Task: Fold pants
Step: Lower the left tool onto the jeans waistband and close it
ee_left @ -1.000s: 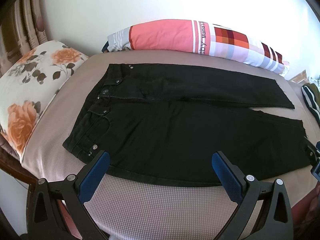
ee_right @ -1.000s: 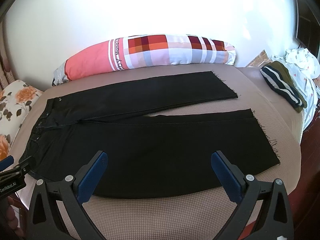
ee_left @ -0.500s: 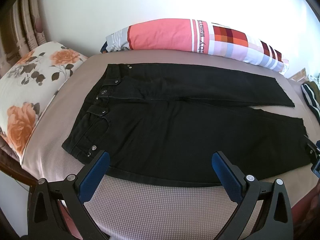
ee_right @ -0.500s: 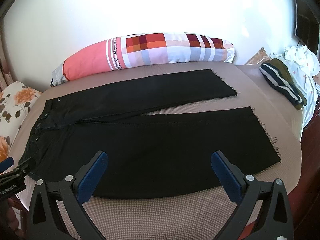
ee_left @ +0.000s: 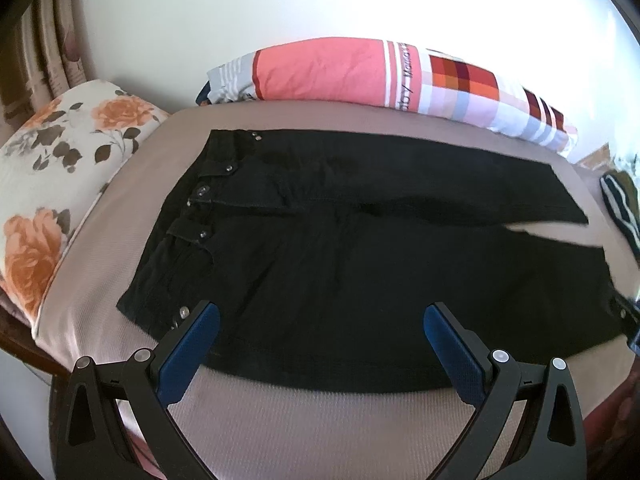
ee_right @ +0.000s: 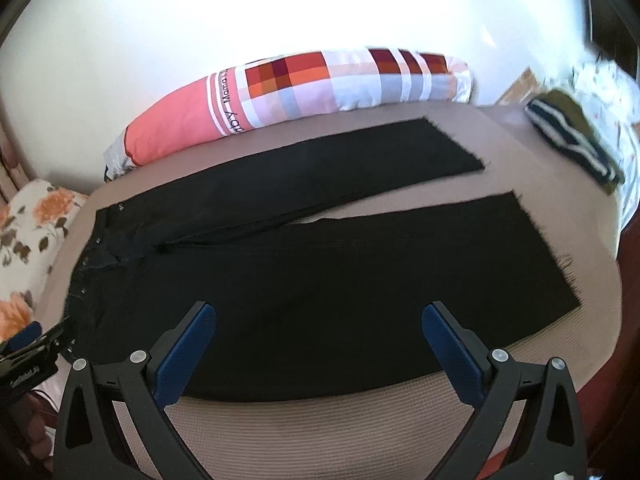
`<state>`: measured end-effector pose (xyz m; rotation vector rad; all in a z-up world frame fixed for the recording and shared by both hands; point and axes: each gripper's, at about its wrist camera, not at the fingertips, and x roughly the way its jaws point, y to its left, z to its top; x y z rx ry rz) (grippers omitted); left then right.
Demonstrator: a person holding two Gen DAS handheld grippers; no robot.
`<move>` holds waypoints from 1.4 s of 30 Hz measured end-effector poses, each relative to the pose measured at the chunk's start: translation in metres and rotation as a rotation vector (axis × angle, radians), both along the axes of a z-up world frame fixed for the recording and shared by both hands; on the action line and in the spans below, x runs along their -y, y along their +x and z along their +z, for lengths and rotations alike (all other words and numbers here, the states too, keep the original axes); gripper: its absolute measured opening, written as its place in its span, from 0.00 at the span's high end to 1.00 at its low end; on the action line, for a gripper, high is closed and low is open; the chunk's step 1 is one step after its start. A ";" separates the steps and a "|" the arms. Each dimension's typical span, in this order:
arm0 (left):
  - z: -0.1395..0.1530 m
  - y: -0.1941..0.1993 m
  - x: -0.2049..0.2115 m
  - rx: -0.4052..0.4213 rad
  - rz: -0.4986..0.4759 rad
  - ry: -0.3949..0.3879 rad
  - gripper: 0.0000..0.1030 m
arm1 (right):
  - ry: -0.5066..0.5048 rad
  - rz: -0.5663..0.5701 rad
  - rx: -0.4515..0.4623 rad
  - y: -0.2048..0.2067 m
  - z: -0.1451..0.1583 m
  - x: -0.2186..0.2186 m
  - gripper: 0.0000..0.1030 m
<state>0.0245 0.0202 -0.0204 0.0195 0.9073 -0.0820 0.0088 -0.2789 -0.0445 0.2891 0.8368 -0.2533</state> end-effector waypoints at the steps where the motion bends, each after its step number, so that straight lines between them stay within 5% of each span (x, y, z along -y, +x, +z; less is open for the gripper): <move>1: 0.002 0.006 -0.004 0.006 0.004 -0.005 0.02 | 0.016 -0.002 0.007 0.001 0.000 0.002 0.00; 9: 0.016 0.079 -0.066 0.020 0.058 -0.072 0.02 | 0.047 0.106 0.108 0.024 0.017 0.006 0.00; 15: 0.021 0.153 -0.124 0.019 0.076 -0.135 0.08 | 0.119 0.131 0.100 0.065 0.015 0.011 0.00; 20: 0.000 0.217 -0.171 -0.050 0.113 -0.280 0.13 | 0.178 0.132 0.069 0.106 0.003 0.011 0.00; 25: -0.034 0.270 -0.194 -0.153 0.109 -0.403 0.34 | 0.205 0.123 0.017 0.140 -0.010 0.006 0.00; 33: -0.084 0.331 -0.216 -0.286 0.071 -0.564 0.41 | 0.227 0.129 -0.049 0.180 -0.035 -0.013 0.00; 35: -0.092 0.339 -0.218 -0.318 0.051 -0.606 0.49 | 0.232 0.134 -0.064 0.189 -0.041 -0.016 0.00; 38: -0.096 0.349 -0.220 -0.349 0.023 -0.671 0.75 | 0.223 0.146 -0.081 0.203 -0.048 -0.023 0.00; 42: -0.092 0.359 -0.214 -0.337 -0.010 -0.694 0.76 | 0.211 0.166 -0.091 0.220 -0.054 -0.028 0.00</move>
